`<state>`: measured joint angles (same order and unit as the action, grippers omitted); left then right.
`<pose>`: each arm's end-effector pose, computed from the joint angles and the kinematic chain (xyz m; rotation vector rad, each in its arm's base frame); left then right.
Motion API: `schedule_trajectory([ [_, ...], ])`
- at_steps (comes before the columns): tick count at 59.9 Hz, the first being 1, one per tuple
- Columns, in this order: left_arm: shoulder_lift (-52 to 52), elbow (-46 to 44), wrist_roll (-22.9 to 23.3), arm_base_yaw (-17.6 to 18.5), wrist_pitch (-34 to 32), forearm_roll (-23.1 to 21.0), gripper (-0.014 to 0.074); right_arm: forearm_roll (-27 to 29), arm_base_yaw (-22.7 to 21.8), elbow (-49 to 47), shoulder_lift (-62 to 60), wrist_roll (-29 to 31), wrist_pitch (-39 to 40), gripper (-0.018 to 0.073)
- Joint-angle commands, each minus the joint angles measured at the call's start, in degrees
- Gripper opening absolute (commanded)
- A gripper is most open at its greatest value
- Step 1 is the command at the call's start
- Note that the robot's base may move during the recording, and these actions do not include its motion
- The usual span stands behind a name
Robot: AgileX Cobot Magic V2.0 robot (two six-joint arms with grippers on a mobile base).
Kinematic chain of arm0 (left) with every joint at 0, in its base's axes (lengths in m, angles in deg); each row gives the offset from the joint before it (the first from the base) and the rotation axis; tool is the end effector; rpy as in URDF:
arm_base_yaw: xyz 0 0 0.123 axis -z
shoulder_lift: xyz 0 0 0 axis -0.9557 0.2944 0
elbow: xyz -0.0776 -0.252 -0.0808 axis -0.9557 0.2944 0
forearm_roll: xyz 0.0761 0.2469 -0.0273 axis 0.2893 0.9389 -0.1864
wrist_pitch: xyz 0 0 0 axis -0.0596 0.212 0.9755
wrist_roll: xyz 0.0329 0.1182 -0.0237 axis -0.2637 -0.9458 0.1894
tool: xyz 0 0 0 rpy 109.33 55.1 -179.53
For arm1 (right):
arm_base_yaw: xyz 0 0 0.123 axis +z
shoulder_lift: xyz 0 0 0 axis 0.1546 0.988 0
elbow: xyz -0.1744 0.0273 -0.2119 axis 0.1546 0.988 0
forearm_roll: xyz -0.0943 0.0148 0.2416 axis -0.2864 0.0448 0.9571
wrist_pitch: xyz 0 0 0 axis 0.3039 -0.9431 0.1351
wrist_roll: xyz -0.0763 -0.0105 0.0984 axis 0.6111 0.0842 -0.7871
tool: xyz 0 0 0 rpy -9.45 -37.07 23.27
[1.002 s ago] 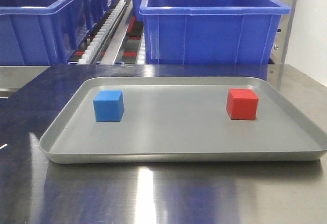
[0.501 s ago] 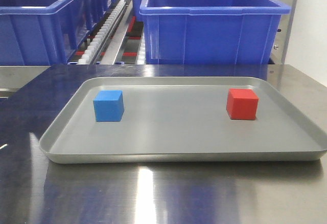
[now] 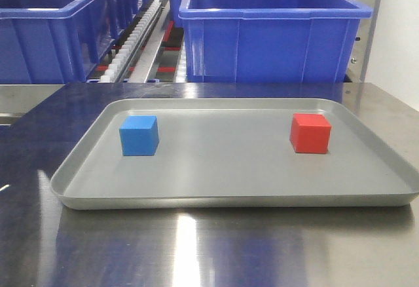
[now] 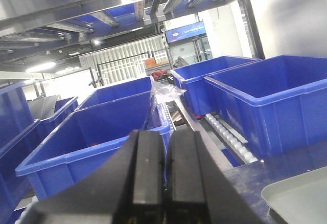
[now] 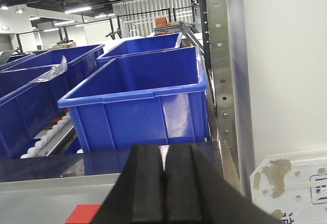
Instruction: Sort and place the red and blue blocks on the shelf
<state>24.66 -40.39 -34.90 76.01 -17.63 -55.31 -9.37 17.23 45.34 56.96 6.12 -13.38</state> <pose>0.0987 -0.0217 0.2443 0.2712 1.2068 0.0502 0.1039 0.0090 0.2255 0.0812 1.3443 0.2619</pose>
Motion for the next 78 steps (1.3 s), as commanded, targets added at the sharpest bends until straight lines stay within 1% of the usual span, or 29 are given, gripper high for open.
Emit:
schedule_trajectory([
  [1,-0.8,2.16,0.36,0.48,-3.84,-1.23,0.0125,-0.13,0.06,-1.22,-0.43,0.06,5.13,0.006],
  [26,-0.8,2.16,0.36,0.48,-3.84,-1.23,0.0125,-0.13,0.06,-2.41,0.01,0.01,4.67,0.006],
  [31,-0.8,2.16,0.36,0.48,-3.84,-1.23,0.0125,-0.01,0.06,-4.6,1.96,-0.05,3.71,0.006],
  [36,-0.8,2.16,0.36,0.48,-3.84,-1.23,0.0125,-0.01,0.06,-7.9,5.64,-0.05,1.16,0.006],
  [44,-0.8,2.16,0.36,0.48,-3.84,-1.23,0.0125,-0.01,0.06,-17.01,14.58,-0.05,-3.19,0.006],
  [50,-0.8,2.16,0.36,0.48,-3.84,-1.23,0.0125,-0.01,0.06,-25.8,22.68,-0.05,-9.02,0.006],
  [56,-0.8,2.16,0.36,0.48,-3.84,-1.23,0.0125,0.36,0.06,-34.75,31.48,-0.05,-18.24,0.006],
  [63,-0.8,2.16,0.36,0.48,-3.84,-1.23,0.0125,3.48,0.06,-43.73,42.0,-0.05,-29.03,0.006],
  [70,-0.8,2.16,0.36,0.48,-3.84,-1.23,0.0125,4.2,0.06,-49.43,51.02,-0.05,-37.15,0.006],
  [78,-0.8,2.16,0.36,0.48,-3.84,-1.23,0.0125,5.9,0.13,-53.79,60.11,-0.05,-42.38,0.006],
])
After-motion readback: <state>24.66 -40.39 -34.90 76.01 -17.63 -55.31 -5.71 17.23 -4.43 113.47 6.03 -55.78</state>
